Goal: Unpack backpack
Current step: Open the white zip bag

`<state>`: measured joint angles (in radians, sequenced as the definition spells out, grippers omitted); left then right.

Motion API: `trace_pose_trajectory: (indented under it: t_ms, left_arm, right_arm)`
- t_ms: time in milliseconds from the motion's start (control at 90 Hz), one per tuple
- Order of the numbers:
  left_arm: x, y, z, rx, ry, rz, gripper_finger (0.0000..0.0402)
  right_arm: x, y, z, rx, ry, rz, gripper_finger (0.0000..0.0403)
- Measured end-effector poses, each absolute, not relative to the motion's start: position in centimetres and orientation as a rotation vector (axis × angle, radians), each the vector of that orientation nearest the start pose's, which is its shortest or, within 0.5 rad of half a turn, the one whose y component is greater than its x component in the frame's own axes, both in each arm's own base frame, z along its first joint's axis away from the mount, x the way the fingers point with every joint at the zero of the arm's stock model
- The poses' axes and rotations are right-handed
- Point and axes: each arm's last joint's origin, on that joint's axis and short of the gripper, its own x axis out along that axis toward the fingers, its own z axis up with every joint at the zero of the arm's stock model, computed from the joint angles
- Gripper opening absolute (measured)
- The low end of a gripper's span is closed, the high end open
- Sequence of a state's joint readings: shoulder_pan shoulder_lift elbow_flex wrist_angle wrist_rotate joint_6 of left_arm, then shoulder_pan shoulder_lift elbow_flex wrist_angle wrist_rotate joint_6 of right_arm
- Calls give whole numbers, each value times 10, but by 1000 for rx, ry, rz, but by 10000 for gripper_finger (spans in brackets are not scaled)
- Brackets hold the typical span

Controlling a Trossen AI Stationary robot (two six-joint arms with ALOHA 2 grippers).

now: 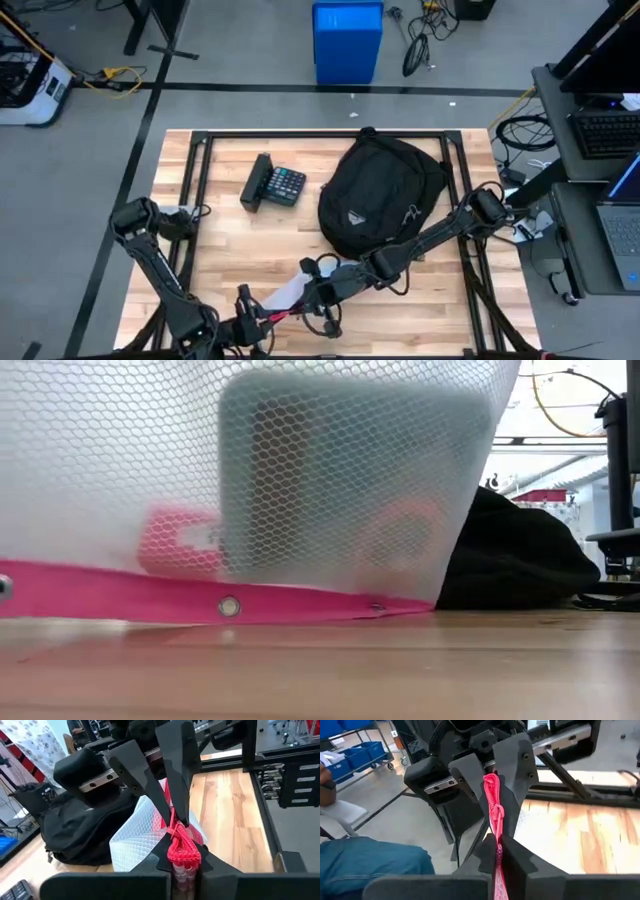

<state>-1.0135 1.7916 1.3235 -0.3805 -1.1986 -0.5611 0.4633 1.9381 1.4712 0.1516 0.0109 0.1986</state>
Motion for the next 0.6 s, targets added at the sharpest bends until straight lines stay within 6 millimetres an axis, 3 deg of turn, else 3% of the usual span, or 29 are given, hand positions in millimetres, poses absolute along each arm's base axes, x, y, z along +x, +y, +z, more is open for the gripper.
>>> trace_pose_trajectory:
  t_ms: [600]
  left_arm:
    - [206,-315,250,225,289,229,0]
  right_arm:
    - [383,221,256,184,540,430,1]
